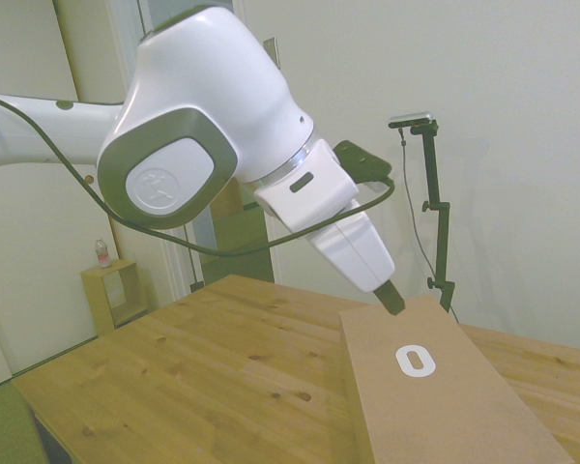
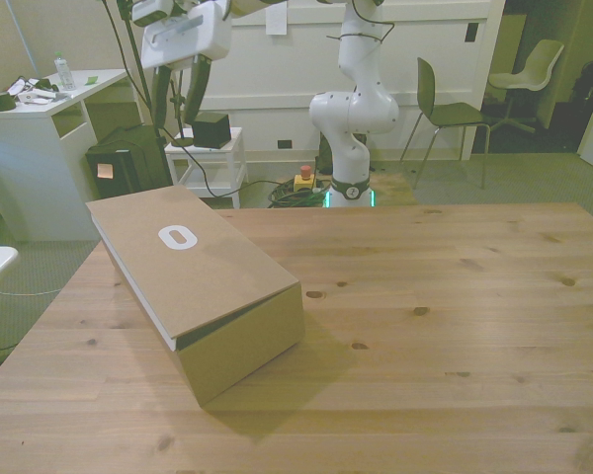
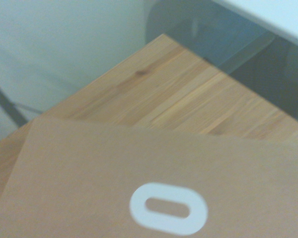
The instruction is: Close the box
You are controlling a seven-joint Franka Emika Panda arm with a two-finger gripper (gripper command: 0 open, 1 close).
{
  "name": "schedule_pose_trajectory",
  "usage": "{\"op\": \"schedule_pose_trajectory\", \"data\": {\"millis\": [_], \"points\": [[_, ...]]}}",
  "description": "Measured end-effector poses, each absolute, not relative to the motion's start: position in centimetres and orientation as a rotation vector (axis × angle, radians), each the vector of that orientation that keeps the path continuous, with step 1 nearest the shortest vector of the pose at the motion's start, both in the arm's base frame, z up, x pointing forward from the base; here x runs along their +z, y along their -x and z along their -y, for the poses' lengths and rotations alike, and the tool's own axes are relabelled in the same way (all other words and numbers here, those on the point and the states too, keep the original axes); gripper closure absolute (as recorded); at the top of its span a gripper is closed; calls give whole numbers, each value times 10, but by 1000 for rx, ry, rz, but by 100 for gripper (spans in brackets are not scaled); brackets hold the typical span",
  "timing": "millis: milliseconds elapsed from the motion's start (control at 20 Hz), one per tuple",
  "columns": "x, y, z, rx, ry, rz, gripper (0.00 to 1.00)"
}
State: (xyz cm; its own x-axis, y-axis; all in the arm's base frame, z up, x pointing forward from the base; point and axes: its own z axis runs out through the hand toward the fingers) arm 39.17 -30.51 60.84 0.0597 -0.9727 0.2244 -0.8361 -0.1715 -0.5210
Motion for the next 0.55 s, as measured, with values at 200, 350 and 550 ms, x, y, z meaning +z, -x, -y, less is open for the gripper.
{"op": "schedule_pose_trajectory", "data": {"millis": [200,350,550], "points": [[567,-398,220,-631,2284,-1643,0],[533,-386,156,-496,2433,-1502,0],[504,-364,103,-280,2607,-1311,0]]}}
